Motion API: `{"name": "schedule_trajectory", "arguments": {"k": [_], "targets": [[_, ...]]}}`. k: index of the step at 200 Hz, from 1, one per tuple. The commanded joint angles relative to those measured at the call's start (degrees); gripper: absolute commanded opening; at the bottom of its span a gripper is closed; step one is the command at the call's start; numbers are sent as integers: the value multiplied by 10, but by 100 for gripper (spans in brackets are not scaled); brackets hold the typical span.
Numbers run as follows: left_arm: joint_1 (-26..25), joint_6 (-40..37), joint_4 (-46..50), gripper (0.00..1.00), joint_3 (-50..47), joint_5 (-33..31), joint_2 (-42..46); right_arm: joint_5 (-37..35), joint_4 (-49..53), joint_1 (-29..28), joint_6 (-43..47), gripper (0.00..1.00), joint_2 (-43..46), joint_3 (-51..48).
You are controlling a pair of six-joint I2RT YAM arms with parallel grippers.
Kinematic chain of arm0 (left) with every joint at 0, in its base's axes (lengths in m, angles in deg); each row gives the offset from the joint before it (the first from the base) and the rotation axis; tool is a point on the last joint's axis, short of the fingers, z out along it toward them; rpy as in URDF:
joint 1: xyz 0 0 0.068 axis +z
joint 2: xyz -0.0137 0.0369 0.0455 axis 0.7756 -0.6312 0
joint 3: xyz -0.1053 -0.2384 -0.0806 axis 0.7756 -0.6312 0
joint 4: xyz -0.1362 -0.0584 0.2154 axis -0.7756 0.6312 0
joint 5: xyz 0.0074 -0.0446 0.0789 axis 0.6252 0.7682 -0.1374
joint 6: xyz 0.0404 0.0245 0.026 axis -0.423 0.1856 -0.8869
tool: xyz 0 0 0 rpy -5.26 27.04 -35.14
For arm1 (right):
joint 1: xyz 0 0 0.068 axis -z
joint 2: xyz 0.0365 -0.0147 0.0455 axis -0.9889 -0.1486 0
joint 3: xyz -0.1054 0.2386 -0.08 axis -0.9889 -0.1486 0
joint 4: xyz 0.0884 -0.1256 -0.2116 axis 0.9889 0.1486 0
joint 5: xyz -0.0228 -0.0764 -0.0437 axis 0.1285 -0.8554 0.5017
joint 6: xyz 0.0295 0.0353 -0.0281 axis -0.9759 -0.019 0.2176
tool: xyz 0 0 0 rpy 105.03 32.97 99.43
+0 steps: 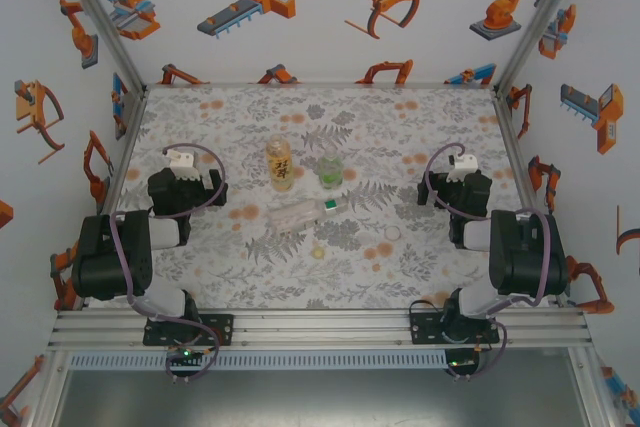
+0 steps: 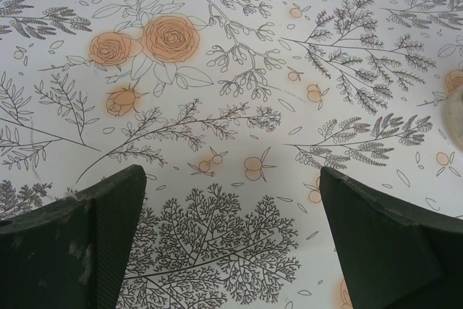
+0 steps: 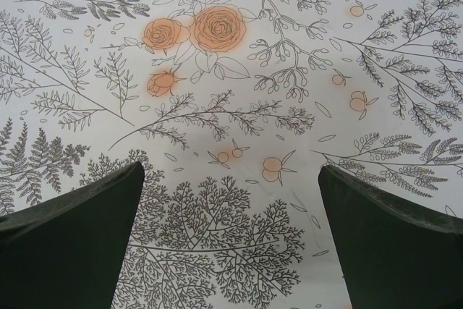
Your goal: Screw on the bottle caps
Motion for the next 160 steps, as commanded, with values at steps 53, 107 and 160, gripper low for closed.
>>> {"name": "schedule_trajectory", "arguments": {"k": [53,107,160], "targets": [[2,1,-19,97,0,9,5,-74,-2,1,-29,99,-1,17],[2,1,-19,97,0,11,4,-84,-2,1,-33,99,-2,18],[-12,7,38,97,11,-54,48,-87,27,1,-32,99,53,11]]}}
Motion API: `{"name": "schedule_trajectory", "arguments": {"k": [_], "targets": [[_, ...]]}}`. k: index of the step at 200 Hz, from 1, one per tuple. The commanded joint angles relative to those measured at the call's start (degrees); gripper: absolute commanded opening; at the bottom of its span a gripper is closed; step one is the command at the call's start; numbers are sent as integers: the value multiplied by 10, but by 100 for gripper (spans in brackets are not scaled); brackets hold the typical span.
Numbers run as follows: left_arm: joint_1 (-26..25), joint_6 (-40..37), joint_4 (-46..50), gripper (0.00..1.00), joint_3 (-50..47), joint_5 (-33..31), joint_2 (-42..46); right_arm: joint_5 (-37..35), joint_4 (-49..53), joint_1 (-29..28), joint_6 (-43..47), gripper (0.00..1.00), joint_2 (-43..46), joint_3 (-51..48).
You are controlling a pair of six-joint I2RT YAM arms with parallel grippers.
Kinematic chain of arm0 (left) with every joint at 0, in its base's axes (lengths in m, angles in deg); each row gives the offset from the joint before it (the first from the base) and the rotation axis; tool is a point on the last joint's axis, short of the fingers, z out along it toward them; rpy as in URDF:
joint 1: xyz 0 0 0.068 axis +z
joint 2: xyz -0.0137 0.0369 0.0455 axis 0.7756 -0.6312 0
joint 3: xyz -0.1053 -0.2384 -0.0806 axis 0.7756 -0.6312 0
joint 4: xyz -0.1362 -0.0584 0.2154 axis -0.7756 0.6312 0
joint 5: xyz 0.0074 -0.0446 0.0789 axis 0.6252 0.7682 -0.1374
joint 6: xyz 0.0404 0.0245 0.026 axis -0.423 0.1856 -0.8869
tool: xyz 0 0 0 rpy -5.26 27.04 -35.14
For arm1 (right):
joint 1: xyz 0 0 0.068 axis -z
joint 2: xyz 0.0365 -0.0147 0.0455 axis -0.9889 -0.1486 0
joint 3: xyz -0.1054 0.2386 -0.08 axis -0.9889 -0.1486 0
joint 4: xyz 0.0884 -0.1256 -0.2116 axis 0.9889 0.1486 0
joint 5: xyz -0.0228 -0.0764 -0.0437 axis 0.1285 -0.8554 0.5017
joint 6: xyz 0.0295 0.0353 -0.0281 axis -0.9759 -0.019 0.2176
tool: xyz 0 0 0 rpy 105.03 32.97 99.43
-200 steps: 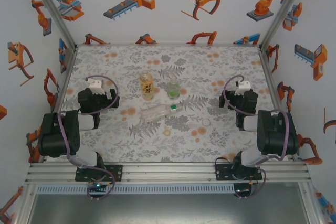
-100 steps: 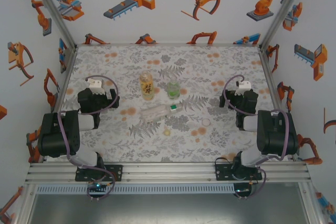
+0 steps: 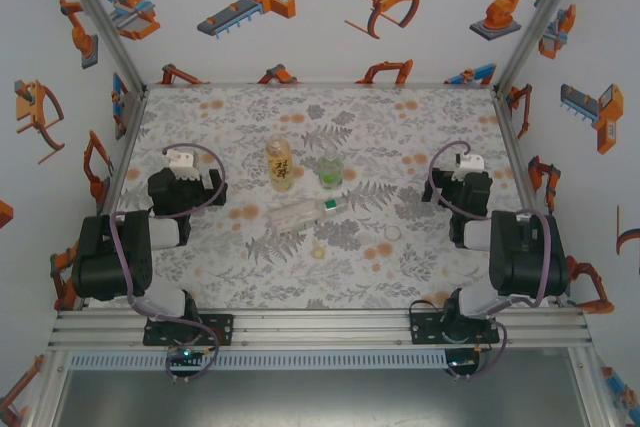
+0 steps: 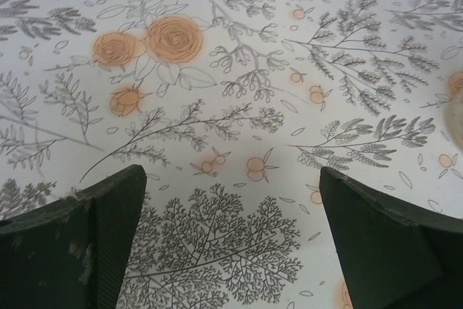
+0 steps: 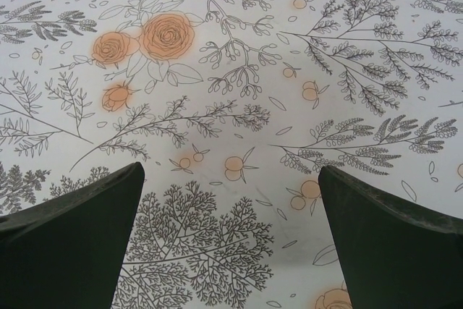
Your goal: Screw on the bottle caps
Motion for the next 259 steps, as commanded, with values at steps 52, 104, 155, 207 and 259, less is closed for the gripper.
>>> {"name": "schedule_trajectory", "arguments": {"k": [52,104,155,207,259], "targets": [[-75,-10,220,97,65,-186,127,34,141,-3,8,96,141,32],[-122,42,339,97,87,-252,249,108,243,-24,-49,91,199,68],[-129,109,453,97,115,-188,358,181,270,-124,19,87,230,84],[-199,81,608,100,185,-109,378,172,255,-175,36,86,231,74],[-359,-16,702,100,232,-118,379,168,245,-175,49,87,257,53]]}}
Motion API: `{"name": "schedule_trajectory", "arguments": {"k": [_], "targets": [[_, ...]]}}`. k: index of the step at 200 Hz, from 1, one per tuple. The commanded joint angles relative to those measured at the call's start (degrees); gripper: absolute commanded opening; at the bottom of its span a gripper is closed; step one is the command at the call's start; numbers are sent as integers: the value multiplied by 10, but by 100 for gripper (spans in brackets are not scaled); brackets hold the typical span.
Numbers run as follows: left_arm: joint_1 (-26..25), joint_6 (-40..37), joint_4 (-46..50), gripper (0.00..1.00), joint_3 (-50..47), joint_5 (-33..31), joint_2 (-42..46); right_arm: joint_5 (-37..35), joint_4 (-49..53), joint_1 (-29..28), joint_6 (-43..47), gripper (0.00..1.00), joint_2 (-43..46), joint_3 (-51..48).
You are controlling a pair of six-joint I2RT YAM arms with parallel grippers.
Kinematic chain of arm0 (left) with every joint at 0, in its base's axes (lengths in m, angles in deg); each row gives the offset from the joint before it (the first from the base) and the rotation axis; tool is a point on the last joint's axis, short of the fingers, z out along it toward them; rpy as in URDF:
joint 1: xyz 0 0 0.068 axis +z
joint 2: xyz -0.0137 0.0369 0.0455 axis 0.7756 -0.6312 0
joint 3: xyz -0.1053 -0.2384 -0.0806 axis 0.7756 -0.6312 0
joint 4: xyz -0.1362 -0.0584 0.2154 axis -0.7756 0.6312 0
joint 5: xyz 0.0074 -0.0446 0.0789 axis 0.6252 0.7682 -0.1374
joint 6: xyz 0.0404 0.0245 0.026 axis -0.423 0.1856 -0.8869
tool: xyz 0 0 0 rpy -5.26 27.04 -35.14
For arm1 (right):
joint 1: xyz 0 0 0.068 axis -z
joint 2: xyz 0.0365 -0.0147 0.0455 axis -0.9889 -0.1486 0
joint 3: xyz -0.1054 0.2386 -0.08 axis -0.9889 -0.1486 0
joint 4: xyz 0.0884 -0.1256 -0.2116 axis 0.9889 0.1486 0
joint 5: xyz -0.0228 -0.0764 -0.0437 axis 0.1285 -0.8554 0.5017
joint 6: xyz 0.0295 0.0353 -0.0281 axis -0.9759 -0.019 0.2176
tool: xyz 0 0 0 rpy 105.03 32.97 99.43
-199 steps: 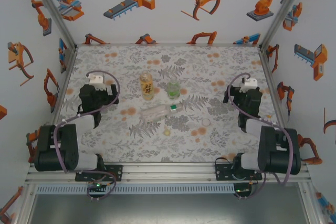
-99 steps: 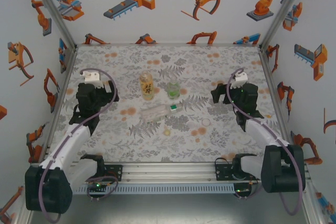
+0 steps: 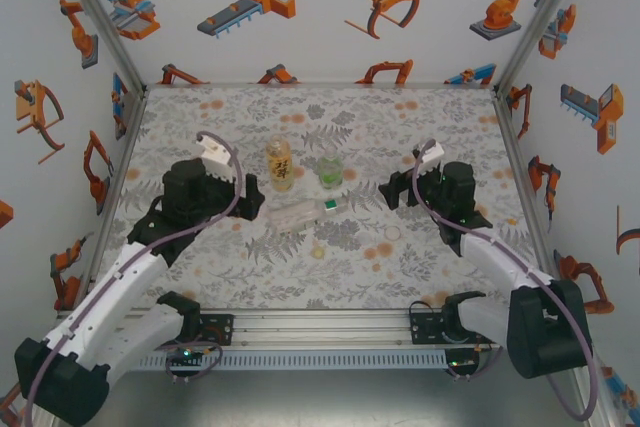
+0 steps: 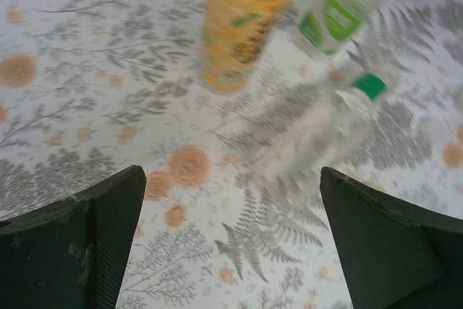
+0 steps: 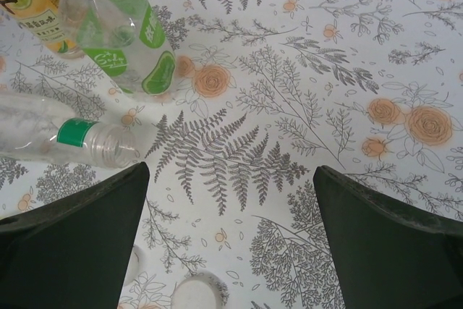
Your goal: Screw on the bottle caps
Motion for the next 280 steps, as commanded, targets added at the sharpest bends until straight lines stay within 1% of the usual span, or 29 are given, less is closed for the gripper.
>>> {"name": "schedule_trajectory", "arguments": {"k": [1,17,56,72,81,97,123,162,191,208,227,257,280], "targets": [[-48,-59,78,100,40,6,-10,-3,-17,-3,19,87,21,-10],[-82,-88,122,100,70,6,-39,-8,-9,-3,26,87,29,-13],[-165,-151,227,99,160,-6,-148,-10,15,-3,40,87,47,-16],[-191,-165,245,98,190,-21,-187,-11,17,-3,43,87,53,-20],[-198,-168,246,98,201,-17,-202,-13,15,-3,44,87,57,-22],[-200,-176,241,97,209,7,-225,-18,16,-3,48,87,62,-26],[-196,-191,209,97,203,18,-256,-17,15,-3,49,87,66,-30],[-171,-212,192,94,218,82,-322,-8,15,-3,47,87,66,-30],[-160,-226,183,93,233,79,-370,-9,15,-3,47,87,74,-36],[-160,-237,187,92,247,66,-401,-11,13,-3,46,87,78,-37],[-159,-252,185,90,257,67,-425,-11,15,-3,45,87,79,-36],[-147,-266,167,90,263,79,-454,-13,15,-3,45,87,83,-38],[-134,-271,142,89,253,109,-464,-18,15,-3,46,87,85,-42]]}}
